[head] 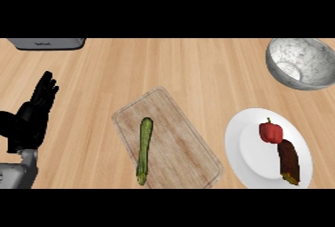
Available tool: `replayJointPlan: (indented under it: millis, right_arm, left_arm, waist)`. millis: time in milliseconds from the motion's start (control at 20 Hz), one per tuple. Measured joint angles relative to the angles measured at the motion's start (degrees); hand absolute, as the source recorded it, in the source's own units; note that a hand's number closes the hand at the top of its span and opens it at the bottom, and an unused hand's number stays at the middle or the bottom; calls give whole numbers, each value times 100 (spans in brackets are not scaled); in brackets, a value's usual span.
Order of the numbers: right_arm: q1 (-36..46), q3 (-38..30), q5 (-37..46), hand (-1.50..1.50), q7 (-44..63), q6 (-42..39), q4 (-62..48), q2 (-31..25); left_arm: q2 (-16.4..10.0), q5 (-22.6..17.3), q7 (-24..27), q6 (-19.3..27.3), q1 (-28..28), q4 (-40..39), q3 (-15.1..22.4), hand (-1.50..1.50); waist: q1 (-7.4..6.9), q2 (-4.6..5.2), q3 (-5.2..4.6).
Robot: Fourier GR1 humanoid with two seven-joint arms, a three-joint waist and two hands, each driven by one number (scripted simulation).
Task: Pick the bell pepper from the plate and place it in the bowl
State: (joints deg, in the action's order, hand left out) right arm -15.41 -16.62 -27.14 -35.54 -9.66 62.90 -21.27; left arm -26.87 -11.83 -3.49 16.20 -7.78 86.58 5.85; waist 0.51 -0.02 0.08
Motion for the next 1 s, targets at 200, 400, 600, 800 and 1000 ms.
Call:
replayJointPlan:
  millis: [200, 400, 600, 800, 1000]
  right_arm:
    - [160, -266, -62, -150, 134, -400, -428, -298]
    - [475, -518, -199, -150, 578, -666, -624, -791]
    - [1000, -585, -137, -150, 950, -1017, -1080, -1411]
    - [1382, -264, 315, -150, 1116, -1372, -1310, -1908]
    - [1786, 100, 766, -150, 1235, -1753, -1601, -2201]
  left_arm:
    - [163, 155, -54, -142, 15, 5, -97, 0]
    - [183, 168, -175, -283, -2, 97, -255, 0]
    - [217, 213, -223, -341, -116, 34, -334, 0]
    - [272, 261, -209, -373, -169, -37, -332, 0]
    - [354, 340, -86, -400, -214, -164, -345, 0]
  waist:
    - [-27, 1, -4]
    - [-44, 1, -6]
    - [-68, 6, -6]
    - [-110, 16, -5]
    - [-123, 21, -4]
